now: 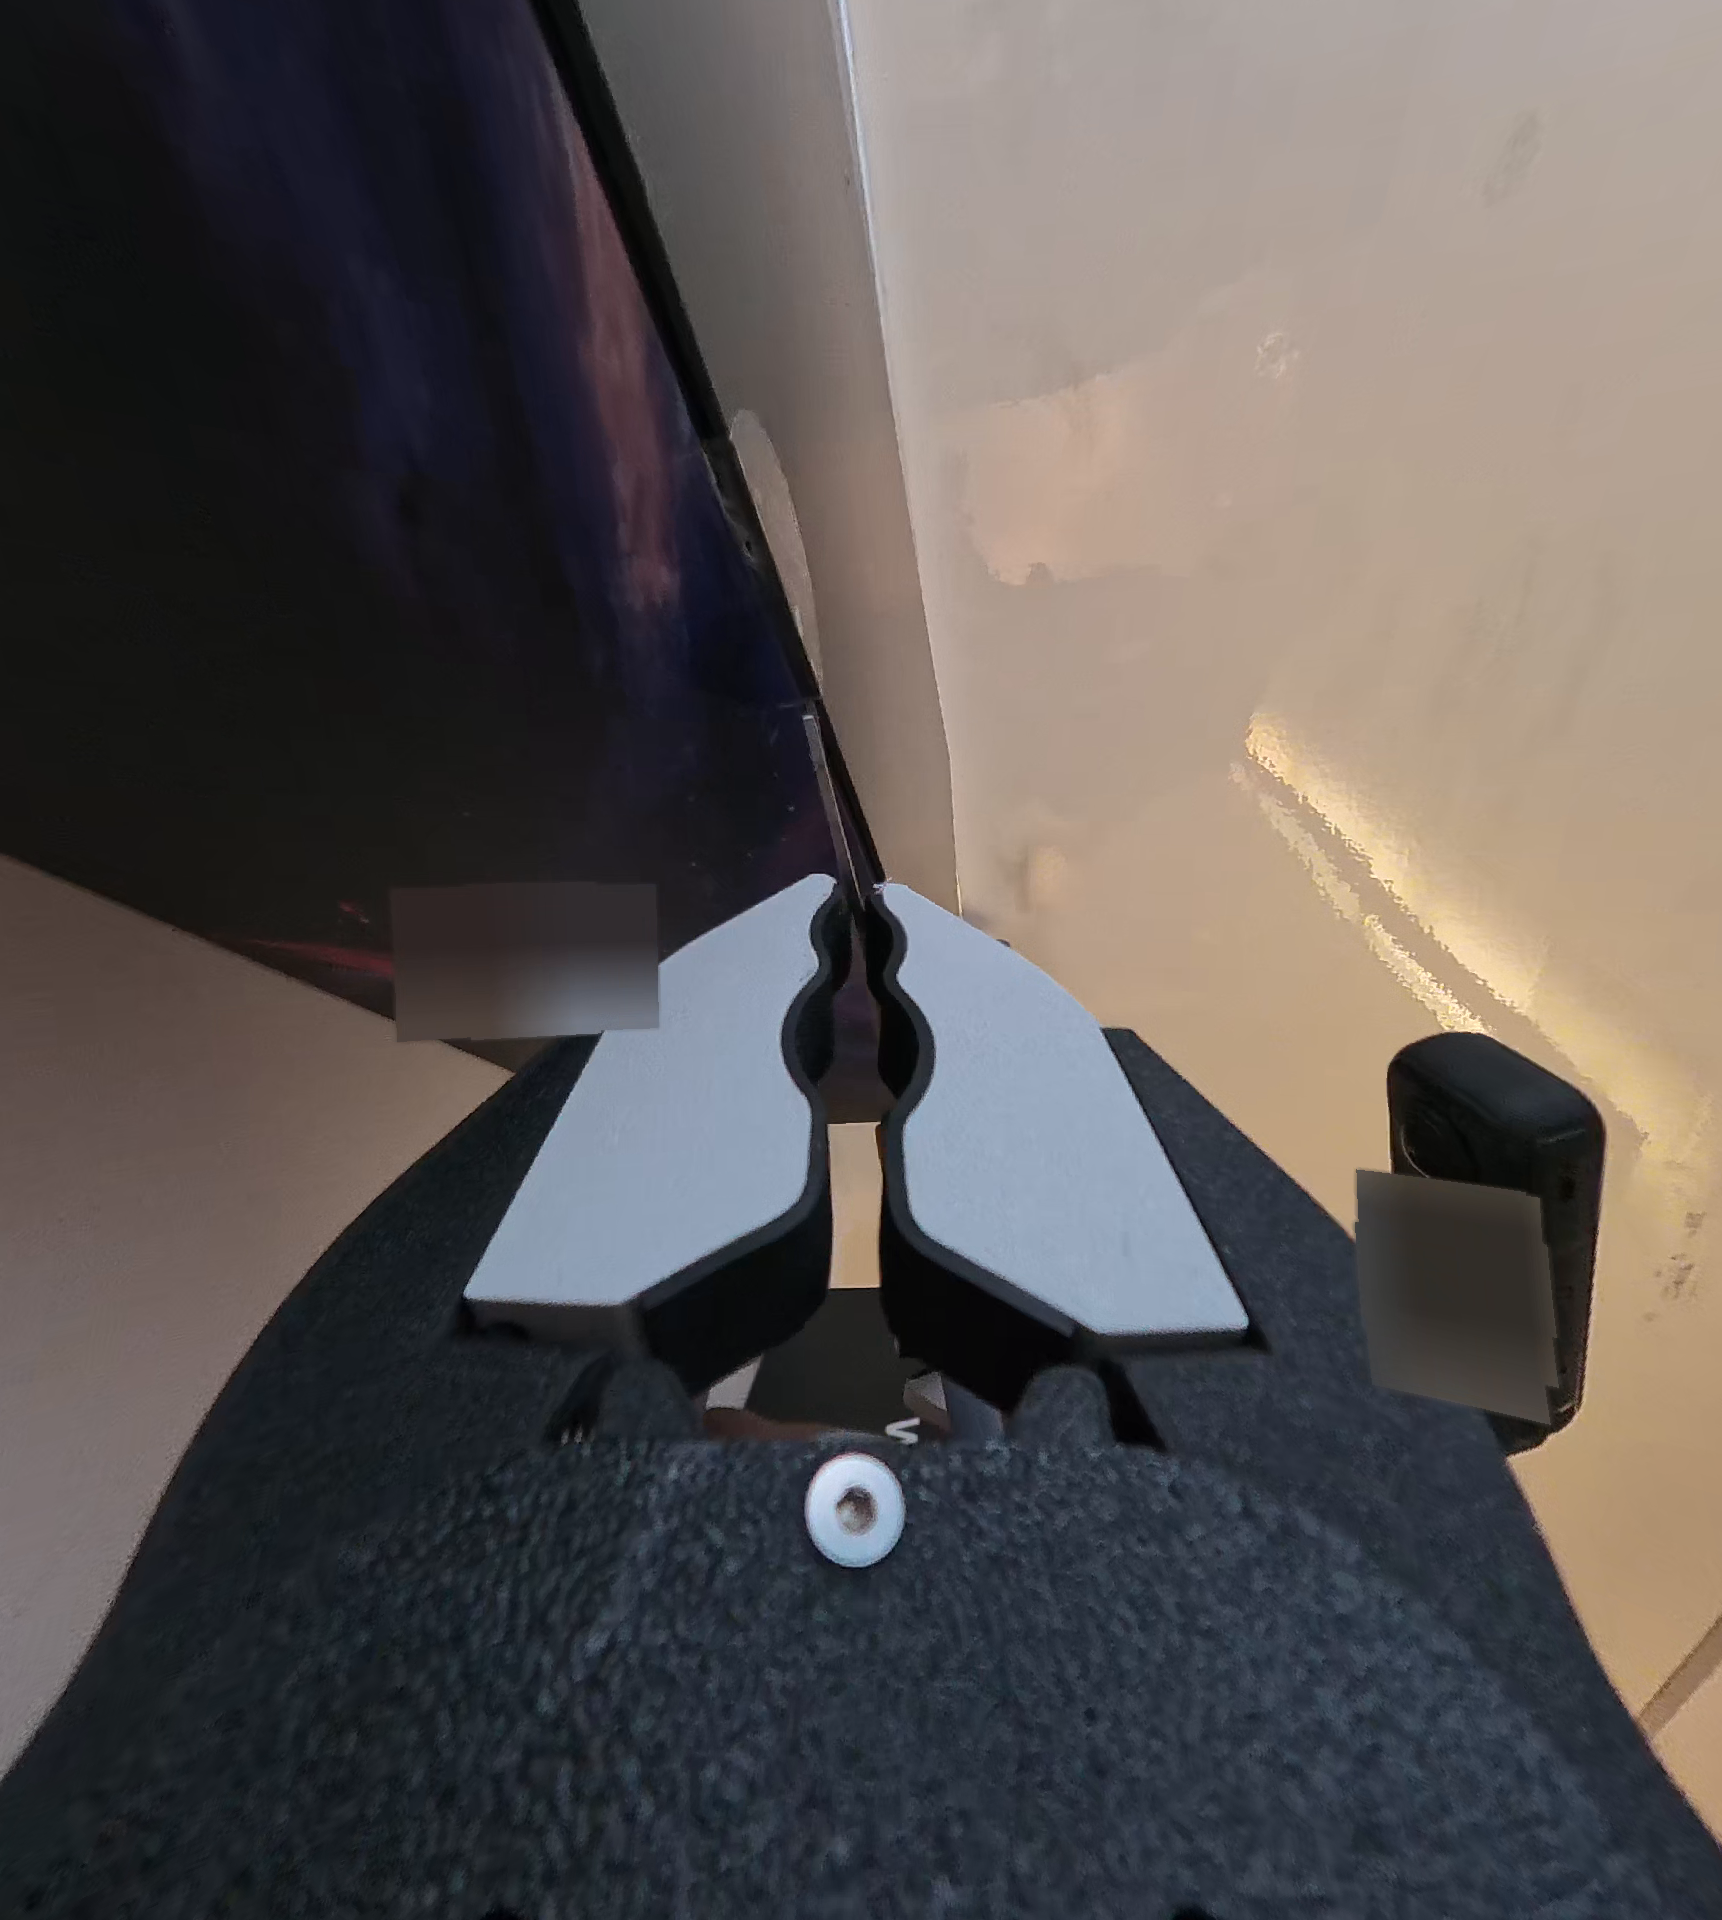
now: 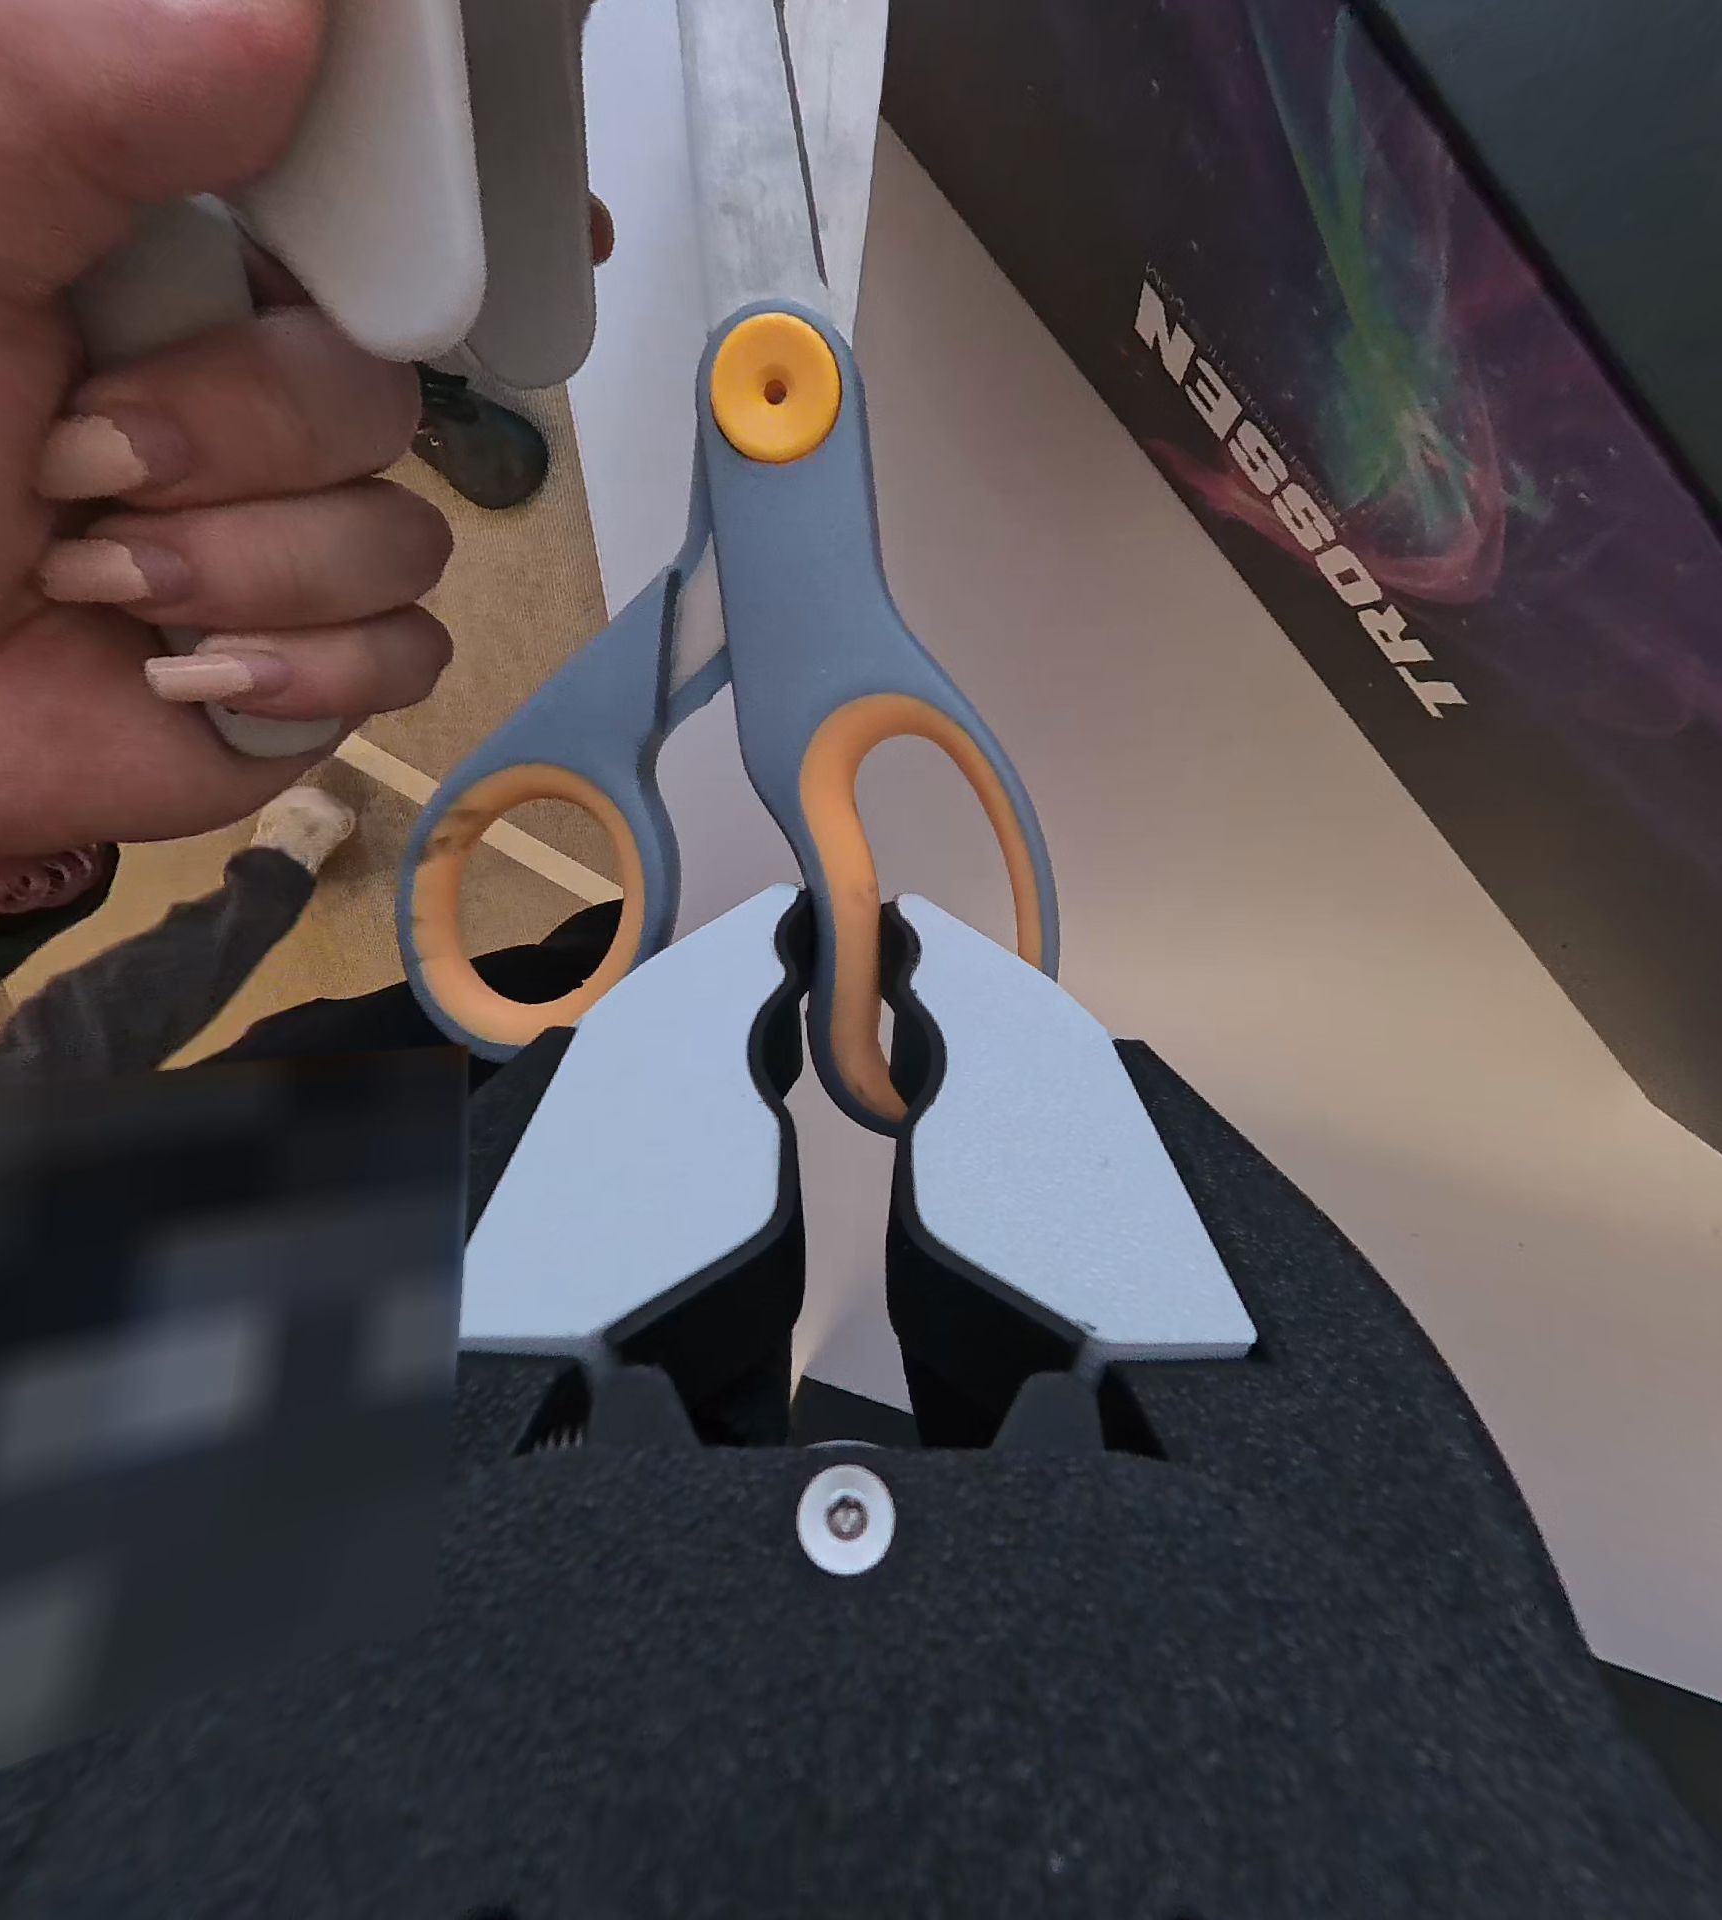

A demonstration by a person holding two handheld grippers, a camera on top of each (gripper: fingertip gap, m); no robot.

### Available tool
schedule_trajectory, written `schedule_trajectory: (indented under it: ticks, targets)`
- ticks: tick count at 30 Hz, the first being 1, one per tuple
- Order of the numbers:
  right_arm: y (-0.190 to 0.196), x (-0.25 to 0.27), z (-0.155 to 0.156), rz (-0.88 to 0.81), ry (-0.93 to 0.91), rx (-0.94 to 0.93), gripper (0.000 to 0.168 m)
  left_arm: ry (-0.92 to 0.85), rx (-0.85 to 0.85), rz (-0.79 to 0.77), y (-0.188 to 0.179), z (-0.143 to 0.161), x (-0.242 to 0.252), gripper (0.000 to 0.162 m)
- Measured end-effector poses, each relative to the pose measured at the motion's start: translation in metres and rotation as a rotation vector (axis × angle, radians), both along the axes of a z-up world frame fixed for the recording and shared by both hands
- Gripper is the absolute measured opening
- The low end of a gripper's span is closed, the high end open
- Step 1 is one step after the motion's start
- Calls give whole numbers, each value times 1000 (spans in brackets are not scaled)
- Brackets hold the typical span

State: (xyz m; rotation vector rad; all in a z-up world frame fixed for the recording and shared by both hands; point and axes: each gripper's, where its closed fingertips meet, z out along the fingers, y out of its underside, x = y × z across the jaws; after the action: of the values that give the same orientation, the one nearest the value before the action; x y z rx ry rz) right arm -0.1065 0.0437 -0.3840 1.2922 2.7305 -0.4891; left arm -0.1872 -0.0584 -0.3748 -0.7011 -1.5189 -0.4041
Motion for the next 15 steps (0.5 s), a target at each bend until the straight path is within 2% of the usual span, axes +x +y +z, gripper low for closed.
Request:
schedule_trajectory:
  ticks: [1, 10, 15]
  targets:
    - [0, 0, 0, -1, 6, 0, 11, 1, 0, 2, 0, 1, 0, 1]
    - [4, -3, -2, -12, 27, 18, 12, 5, -27, 4, 4, 5, 0, 1]
    - [8, -5, -5, 1, 37, 49, 12, 4, -7, 5, 1, -2, -2, 1]
